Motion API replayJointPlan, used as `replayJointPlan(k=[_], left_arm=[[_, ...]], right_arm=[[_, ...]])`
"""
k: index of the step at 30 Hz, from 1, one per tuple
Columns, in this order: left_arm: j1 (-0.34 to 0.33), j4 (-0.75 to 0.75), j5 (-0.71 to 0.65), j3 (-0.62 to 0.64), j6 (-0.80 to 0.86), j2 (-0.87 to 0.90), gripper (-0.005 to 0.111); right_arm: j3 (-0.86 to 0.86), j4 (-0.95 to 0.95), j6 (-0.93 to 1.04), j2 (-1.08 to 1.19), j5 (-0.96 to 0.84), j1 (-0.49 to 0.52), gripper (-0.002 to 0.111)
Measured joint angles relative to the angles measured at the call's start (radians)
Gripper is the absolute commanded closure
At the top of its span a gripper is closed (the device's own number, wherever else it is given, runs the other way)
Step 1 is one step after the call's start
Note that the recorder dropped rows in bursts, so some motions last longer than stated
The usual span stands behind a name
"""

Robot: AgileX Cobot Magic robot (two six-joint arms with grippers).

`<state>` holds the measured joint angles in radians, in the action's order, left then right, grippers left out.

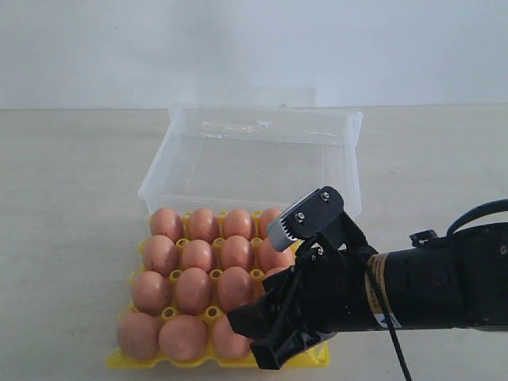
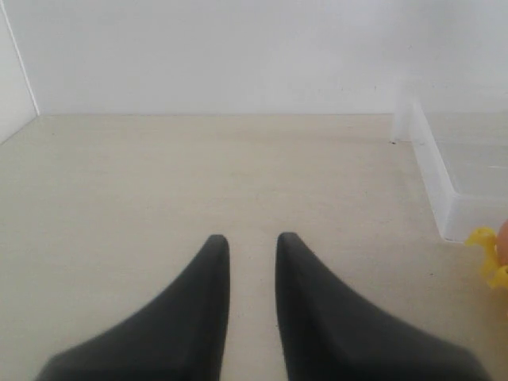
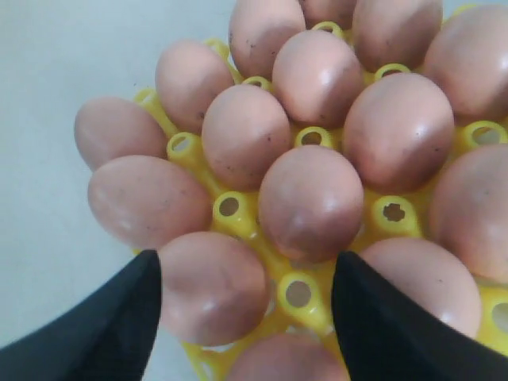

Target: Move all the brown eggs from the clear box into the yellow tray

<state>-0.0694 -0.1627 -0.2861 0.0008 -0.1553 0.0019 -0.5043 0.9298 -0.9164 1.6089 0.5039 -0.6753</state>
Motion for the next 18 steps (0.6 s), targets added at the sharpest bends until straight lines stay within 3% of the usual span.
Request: replayJointPlan(k=[12, 18], left_arm=[[0.0, 0.0, 0.0, 0.0, 0.0, 0.0, 0.085], [0.0, 0.0, 0.0, 0.0, 0.0, 0.0, 0.085]], right_arm=[[0.0, 0.0, -0.005, 0.0, 0.0, 0.0, 0.046], [0.0, -0.002, -0.129, -0.076, 0.079, 0.0, 0.05]])
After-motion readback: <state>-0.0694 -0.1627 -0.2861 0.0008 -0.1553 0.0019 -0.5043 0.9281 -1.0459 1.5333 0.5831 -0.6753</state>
